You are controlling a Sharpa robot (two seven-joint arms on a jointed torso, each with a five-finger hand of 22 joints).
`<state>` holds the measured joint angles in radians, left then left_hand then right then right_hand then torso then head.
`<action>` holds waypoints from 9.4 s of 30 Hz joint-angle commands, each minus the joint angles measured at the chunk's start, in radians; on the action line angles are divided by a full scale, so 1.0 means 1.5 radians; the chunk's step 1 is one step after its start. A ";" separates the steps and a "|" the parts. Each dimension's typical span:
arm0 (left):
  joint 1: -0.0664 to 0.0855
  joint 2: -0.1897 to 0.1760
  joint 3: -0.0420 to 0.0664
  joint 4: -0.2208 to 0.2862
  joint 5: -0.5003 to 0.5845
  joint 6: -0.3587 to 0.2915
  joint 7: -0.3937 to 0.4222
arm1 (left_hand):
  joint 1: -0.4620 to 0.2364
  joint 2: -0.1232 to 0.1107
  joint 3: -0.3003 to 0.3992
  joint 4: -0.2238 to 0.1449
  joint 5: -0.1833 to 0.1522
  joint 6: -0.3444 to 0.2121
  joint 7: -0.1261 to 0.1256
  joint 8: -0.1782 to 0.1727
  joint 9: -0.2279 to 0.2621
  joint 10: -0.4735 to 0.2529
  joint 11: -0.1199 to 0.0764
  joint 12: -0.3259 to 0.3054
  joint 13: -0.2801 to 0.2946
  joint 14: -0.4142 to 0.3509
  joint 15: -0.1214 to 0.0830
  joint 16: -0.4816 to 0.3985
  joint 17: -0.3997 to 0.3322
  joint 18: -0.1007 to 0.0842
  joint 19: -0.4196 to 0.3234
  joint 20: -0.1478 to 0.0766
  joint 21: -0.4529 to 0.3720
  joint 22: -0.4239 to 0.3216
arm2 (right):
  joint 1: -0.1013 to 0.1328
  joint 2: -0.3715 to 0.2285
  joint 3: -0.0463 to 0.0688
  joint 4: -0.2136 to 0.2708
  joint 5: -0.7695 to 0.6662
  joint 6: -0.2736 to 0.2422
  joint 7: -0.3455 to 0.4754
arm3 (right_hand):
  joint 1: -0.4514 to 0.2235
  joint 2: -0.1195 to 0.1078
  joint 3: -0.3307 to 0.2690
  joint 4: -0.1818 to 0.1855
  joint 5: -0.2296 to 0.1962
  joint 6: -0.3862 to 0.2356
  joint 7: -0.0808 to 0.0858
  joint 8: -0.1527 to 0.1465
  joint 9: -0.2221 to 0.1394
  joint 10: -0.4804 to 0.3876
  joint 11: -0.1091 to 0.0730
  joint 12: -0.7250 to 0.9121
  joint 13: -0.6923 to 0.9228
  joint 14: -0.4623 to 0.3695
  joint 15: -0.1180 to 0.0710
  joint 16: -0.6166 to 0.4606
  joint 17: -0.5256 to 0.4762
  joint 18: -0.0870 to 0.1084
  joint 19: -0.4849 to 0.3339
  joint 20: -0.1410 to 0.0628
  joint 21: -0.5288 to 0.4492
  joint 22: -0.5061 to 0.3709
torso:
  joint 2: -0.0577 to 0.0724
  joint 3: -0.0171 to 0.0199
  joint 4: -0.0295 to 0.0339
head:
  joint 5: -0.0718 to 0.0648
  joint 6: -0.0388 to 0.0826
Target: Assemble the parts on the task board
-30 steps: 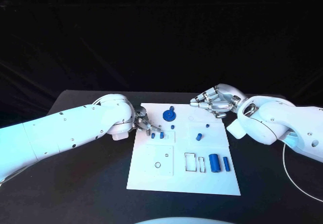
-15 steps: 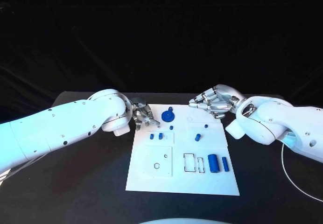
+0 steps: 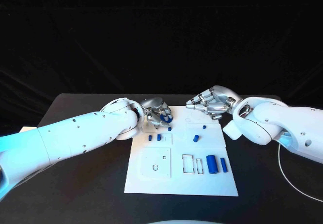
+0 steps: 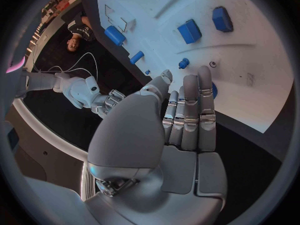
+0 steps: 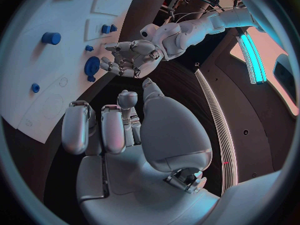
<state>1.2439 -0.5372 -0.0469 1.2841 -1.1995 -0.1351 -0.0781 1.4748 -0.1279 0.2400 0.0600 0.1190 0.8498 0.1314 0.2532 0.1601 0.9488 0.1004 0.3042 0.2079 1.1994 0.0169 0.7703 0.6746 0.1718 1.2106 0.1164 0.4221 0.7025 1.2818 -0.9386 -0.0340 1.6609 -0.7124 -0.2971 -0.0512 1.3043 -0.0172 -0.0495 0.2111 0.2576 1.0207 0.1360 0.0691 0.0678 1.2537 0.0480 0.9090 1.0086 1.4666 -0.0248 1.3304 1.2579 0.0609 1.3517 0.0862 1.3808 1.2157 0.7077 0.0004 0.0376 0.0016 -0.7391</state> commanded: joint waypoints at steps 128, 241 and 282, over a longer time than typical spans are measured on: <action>-0.019 -0.025 0.028 0.009 -0.120 0.096 -0.076 | -0.047 -0.007 0.219 -0.090 -0.007 0.201 0.003 -0.090 -0.053 0.211 -0.026 -0.118 -0.074 0.199 -0.026 0.410 0.343 -0.059 0.177 -0.026 0.498 0.398 | 0.000 0.002 0.000 0.002 -0.005 0.008 0.011 | 0.006 0.009 -0.008 0.001 0.009 0.001 -0.002 0.004 0.001 -0.004 0.000 0.003 -0.001 0.028 -0.001 -0.003 0.000 0.014 -0.004 -0.002 -0.005 -0.001 | -0.002 0.0008 0.0038 | -0.003 -0.008; -0.029 -0.189 0.024 0.130 0.819 -0.089 0.281 | -0.082 -0.005 0.183 -0.078 -0.001 0.140 0.029 -0.098 -0.056 0.145 -0.001 -0.098 -0.084 0.025 -0.003 0.175 -0.037 0.008 0.020 -0.003 0.102 0.164 | -0.053 0.042 0.000 -0.086 -0.758 0.193 -0.095 | 0.151 -0.044 0.157 -0.038 -0.062 0.065 -0.016 0.001 0.001 -0.090 0.006 -0.510 -0.603 0.015 -0.009 -0.127 -0.137 0.029 -0.035 -0.010 -0.068 -0.080 | -0.003 -0.0007 0.0070 | -0.035 -0.003; -0.029 -0.193 0.024 0.131 0.819 -0.093 0.269 | -0.075 -0.003 0.180 -0.083 0.001 0.136 0.031 -0.098 -0.057 0.140 0.000 -0.096 -0.085 0.022 -0.003 0.171 -0.043 0.008 0.020 -0.004 0.099 0.162 | -0.053 0.012 0.006 -0.036 -0.690 0.077 -0.110 | 0.144 -0.019 0.278 -0.074 -0.134 0.110 -0.010 0.009 0.010 -0.024 0.007 -0.519 -0.630 0.020 0.001 -0.110 -0.124 0.023 -0.014 -0.002 -0.048 -0.050 | -0.005 -0.0014 0.0051 | -0.037 -0.006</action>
<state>1.2008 -0.8276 -0.0110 1.4794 0.0234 -0.2773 0.3229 1.3511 -0.1329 0.5132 -0.0637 0.1151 1.0520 0.1746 0.1036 0.0759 1.1613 0.0981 0.1542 0.0793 1.2385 0.0152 1.0331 0.6106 0.1713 1.2470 0.1145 0.5748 0.9464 1.2008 -0.9174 -0.0246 1.5963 -1.7780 -0.1436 -0.2013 1.5278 -0.0461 0.3623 0.0984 0.0552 1.1815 0.1185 0.0805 0.0818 1.2073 0.0619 0.1302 0.0632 1.4666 -0.0323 1.1603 1.0720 0.0922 1.3236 0.0825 1.3051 1.1403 0.7015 -0.0021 0.0468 -0.0552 -0.7497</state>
